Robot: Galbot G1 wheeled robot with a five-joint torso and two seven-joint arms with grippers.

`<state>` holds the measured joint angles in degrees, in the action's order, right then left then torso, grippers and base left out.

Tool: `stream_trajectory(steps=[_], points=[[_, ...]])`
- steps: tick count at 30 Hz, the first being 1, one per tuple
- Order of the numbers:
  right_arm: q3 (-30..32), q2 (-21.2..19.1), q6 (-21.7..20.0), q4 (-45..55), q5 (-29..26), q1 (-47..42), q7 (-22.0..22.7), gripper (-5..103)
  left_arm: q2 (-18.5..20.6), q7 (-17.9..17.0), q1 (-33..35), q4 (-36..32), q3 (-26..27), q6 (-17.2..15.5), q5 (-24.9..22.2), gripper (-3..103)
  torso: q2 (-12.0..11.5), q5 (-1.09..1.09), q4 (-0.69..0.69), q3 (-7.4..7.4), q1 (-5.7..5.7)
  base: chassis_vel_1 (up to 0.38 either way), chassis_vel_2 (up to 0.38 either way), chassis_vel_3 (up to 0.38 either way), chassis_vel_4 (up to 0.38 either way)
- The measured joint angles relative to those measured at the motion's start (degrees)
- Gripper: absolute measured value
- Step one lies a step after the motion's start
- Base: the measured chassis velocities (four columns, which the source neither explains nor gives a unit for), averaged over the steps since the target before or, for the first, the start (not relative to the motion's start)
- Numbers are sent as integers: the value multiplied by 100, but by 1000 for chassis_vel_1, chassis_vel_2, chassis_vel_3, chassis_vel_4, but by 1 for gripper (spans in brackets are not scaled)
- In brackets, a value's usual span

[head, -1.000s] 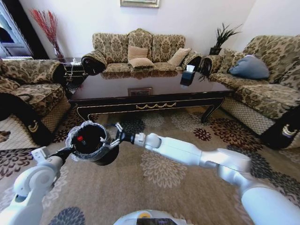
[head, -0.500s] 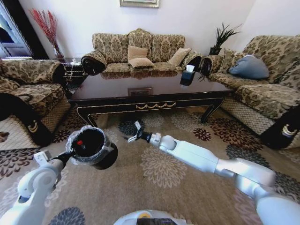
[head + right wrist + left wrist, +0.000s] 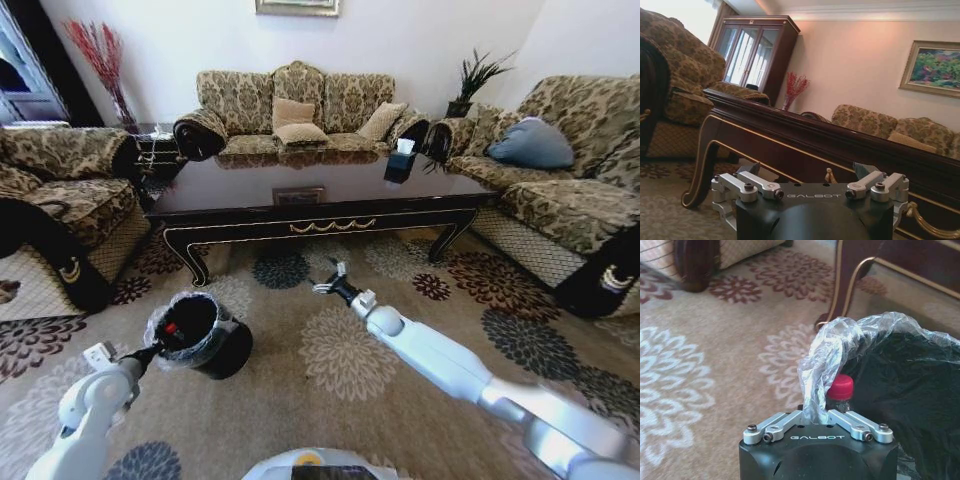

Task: Move to the front of the table and pick up the trash from the floor, then place it into the trash bin.

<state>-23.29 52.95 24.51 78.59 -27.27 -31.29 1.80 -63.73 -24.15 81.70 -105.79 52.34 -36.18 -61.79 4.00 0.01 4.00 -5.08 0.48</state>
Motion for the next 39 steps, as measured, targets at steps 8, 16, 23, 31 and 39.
stream_trajectory(steps=[8,16,23,31,39], points=[[552,-75,9,151,225,-604,9,100,-11,15,-136,461,-114,56,179,2,0,-1,1,0,0,0,0,0,0],[874,-132,22,270,378,-927,13,100,-37,12,-139,480,-147,198,378,5,0,0,1,0,0,0,0,0,0],[1381,-226,33,472,553,-1471,10,100,11,153,144,-84,-53,468,549,32,2,2,1,1,0,0,0,0,0],[2423,-221,16,969,365,-2142,44,100,-52,445,931,-1500,321,1145,1489,64,2,0,1,0,-1,0,0,0,0],[4202,-204,-601,2366,-107,-3329,814,100,-733,2071,1827,-2548,327,2754,3972,92,2,-2,5,1,-1,0,0,0,0]])
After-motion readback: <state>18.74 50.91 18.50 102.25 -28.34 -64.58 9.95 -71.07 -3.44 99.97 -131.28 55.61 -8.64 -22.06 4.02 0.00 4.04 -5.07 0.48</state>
